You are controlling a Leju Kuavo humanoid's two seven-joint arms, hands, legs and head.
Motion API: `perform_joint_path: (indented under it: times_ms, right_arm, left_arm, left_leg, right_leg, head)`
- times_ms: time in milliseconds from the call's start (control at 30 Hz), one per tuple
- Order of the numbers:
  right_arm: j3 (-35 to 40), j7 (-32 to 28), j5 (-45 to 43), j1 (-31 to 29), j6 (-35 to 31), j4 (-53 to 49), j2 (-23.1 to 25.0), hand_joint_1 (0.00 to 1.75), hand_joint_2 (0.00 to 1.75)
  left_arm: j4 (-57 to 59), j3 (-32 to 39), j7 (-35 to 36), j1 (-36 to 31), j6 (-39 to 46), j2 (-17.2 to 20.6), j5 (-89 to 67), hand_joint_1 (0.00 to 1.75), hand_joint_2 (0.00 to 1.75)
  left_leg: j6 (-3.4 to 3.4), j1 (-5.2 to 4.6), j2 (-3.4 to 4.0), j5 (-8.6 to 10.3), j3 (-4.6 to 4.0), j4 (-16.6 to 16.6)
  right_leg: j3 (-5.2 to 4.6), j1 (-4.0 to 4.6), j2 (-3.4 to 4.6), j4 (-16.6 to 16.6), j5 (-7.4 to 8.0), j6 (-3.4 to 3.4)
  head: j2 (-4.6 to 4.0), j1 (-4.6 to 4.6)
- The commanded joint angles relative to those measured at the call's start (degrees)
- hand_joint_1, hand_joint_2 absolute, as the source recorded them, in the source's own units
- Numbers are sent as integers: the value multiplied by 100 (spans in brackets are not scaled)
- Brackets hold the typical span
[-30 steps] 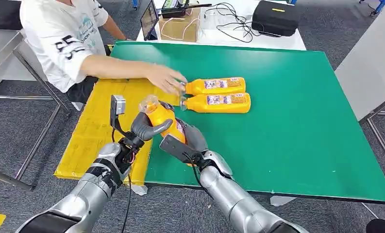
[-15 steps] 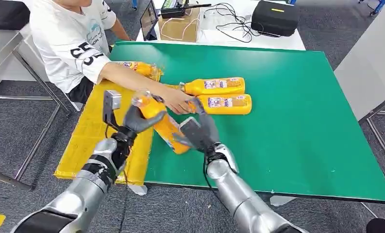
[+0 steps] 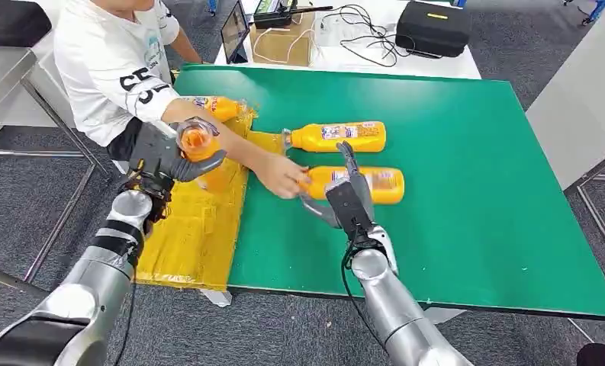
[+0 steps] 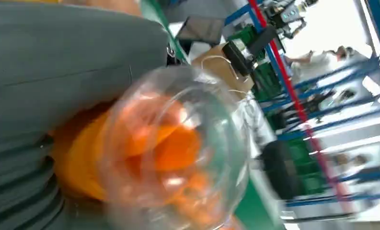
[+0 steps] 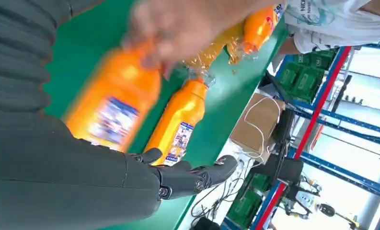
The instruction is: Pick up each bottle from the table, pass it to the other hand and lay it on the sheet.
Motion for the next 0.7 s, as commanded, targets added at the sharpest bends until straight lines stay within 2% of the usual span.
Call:
perform_joint_path:
  times_ms: [33,300,433,533,700]
  right_arm:
    - [-208,-76,-47,-206,137,135,-65,0,175]
    - [-197,-72,-39,-205,133,130,-38,0,175]
    - [-131,-29,21,-256,198,207,-7,0,175]
    - [-89,5,58,-284,291,246,29,0,175]
    - [-3,9,84,-401,430,439,114,0,175]
  left_arm:
    - [1488,-1314,-3,-869,381,333,-1598,175,175]
    - [1698,-1421,25,-958,445,277,-1791,175,175]
    - [2405,-2193,358,-1236,573,241,-2842,175,175]
    - [2826,-2897,898,-1296,820,244,-3821,175,175]
    - [3062,-3171,1318,-1074,851,217,-4277,175,175]
  left_leg:
    - [-11,14,-6,-15,24,9]
    - [-4,4,0,-6,10,3]
    - [-10,12,-1,-15,22,11]
    - [-4,2,-3,-5,13,1]
    - [-7,6,12,-14,28,1]
  right_leg:
    - [31,15,-11,4,-16,-15]
    - [12,5,-3,4,-7,-7]
    - [28,13,-7,6,-14,-13]
    - [14,3,-5,2,-6,-6]
    - [28,7,7,0,-10,-10]
  head:
    - [0,0]
    - [0,0]
    - [0,-2]
    - [2,0]
    - [2,-2]
